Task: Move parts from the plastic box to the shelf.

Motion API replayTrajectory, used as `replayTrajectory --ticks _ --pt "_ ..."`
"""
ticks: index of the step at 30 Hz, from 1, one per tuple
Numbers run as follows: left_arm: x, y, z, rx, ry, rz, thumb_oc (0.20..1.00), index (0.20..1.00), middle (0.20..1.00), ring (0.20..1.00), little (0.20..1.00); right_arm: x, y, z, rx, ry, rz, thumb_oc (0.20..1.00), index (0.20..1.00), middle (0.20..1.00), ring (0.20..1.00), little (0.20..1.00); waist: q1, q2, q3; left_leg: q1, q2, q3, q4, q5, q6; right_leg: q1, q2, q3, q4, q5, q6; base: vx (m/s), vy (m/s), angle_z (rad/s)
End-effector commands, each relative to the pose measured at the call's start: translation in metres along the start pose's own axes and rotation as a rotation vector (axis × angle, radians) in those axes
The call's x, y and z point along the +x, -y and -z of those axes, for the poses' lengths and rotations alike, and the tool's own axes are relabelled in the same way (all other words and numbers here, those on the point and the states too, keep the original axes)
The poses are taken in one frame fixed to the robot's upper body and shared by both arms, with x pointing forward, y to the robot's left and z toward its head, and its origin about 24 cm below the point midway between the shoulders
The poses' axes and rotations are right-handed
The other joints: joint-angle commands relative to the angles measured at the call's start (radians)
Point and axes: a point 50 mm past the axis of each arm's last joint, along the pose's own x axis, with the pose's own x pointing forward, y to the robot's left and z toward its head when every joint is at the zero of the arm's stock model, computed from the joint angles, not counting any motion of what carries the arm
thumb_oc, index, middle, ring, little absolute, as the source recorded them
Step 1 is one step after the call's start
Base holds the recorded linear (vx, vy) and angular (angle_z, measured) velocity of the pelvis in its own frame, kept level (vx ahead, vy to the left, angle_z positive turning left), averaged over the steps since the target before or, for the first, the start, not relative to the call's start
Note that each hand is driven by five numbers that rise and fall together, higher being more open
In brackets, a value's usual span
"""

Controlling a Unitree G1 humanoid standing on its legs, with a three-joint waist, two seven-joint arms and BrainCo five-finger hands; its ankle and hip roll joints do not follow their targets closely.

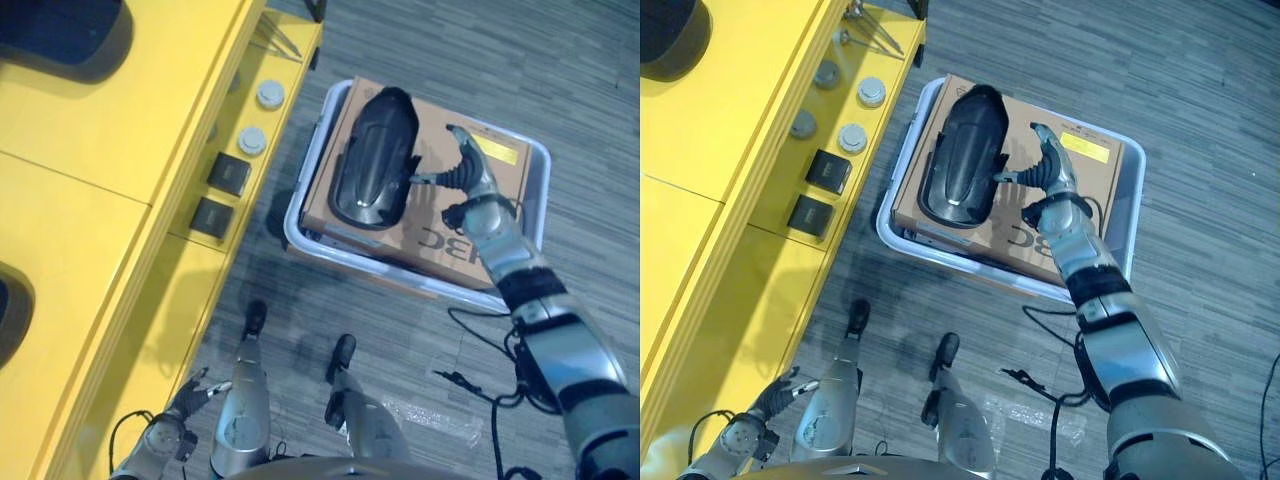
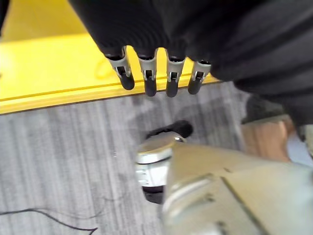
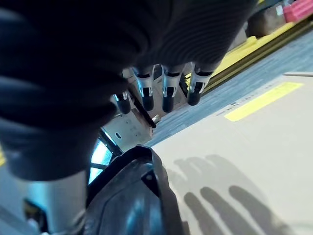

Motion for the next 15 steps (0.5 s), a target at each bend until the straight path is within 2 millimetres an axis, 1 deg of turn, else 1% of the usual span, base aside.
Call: replayTrajectory --ticks 1,4,7,9,10,11,12,13,15 --pt "0.000 -0.006 0.007 -0.053 -0.029 -0.052 1.000 1.000 1.000 1.000 1.000 0.017 0.026 -0.001 -0.079 -0.030 0.083 1.000 1.000 1.000 1.000 1.000 0.023 -0.027 -0.007 0.024 0.009 -0.010 -0.008 -0.112 0.016 -0.029 -0.024 -0.005 -0.004 -0.091 0.039 0.00 0.007 0.08" --pt "0.001 -0.007 0.005 -0.068 -0.026 -0.055 1.000 1.000 1.000 1.000 1.000 0.022 0.027 0.002 -0.095 -0.079 0.066 1.000 1.000 1.000 1.000 1.000 0.035 -0.025 0.003 0.012 0.006 -0.017 -0.008 -0.105 0.013 -0.037 -0.026 -0.013 -0.004 -0.088 0.040 0.00 0.010 0.13" --pt "0.005 -0.006 -0.002 -0.069 -0.010 -0.049 1.000 1.000 1.000 1.000 1.000 0.024 0.019 0.010 -0.150 -0.166 0.016 1.000 1.000 1.000 1.000 1.000 0.055 -0.022 0.014 -0.012 0.003 -0.028 -0.008 -0.097 0.005 -0.047 -0.029 -0.031 -0.004 -0.087 0.043 -0.01 0.008 0.10" --pt "0.007 -0.004 -0.008 -0.079 0.005 -0.047 1.000 1.000 1.000 1.000 1.000 0.021 0.005 0.013 -0.176 -0.205 -0.023 1.000 1.000 1.000 1.000 1.000 0.065 -0.021 0.022 -0.014 0.005 -0.029 -0.008 -0.097 0.001 -0.045 -0.028 -0.038 -0.004 -0.089 0.044 0.01 0.002 0.15" --pt "0.007 -0.004 -0.008 -0.079 0.005 -0.047 1.000 1.000 1.000 1.000 1.000 0.022 0.005 0.013 -0.176 -0.205 -0.023 1.000 1.000 1.000 1.000 1.000 0.065 -0.021 0.022 -0.014 0.005 -0.029 -0.008 -0.097 0.001 -0.045 -0.028 -0.038 -0.004 -0.089 0.044 0.01 -0.010 0.18" --pt "0.010 -0.002 -0.018 -0.094 0.030 -0.045 1.000 1.000 1.000 1.000 1.000 0.018 -0.008 0.017 -0.209 -0.251 -0.060 1.000 1.000 1.000 1.000 1.000 0.069 -0.021 0.024 -0.027 -0.001 -0.038 -0.008 -0.091 0.000 -0.048 -0.032 -0.049 -0.004 -0.089 0.045 0.02 -0.011 0.14" --pt "0.011 0.000 -0.023 -0.093 0.045 -0.042 1.000 1.000 1.000 1.000 1.000 0.013 -0.018 0.020 -0.241 -0.282 -0.088 1.000 1.000 1.000 1.000 1.000 0.076 -0.020 0.027 -0.027 0.000 -0.044 -0.008 -0.094 -0.002 -0.044 -0.030 -0.056 -0.004 -0.092 0.043 0.02 -0.011 0.14" --pt "0.011 0.000 -0.023 -0.093 0.045 -0.042 1.000 1.000 1.000 1.000 1.000 0.013 -0.018 0.020 -0.241 -0.282 -0.088 1.000 1.000 1.000 1.000 1.000 0.076 -0.020 0.027 -0.027 0.000 -0.044 -0.008 -0.094 -0.002 -0.044 -0.030 -0.056 -0.004 -0.092 0.043 0.02 -0.013 0.11" --pt "0.014 -0.002 -0.031 -0.110 0.066 -0.042 1.000 1.000 1.000 1.000 1.000 0.006 -0.031 0.028 -0.250 -0.322 -0.146 1.000 1.000 1.000 1.000 1.000 0.080 -0.018 0.026 -0.029 -0.004 -0.051 -0.008 -0.093 -0.003 -0.041 -0.031 -0.065 -0.004 -0.093 0.044 0.01 -0.013 0.07"
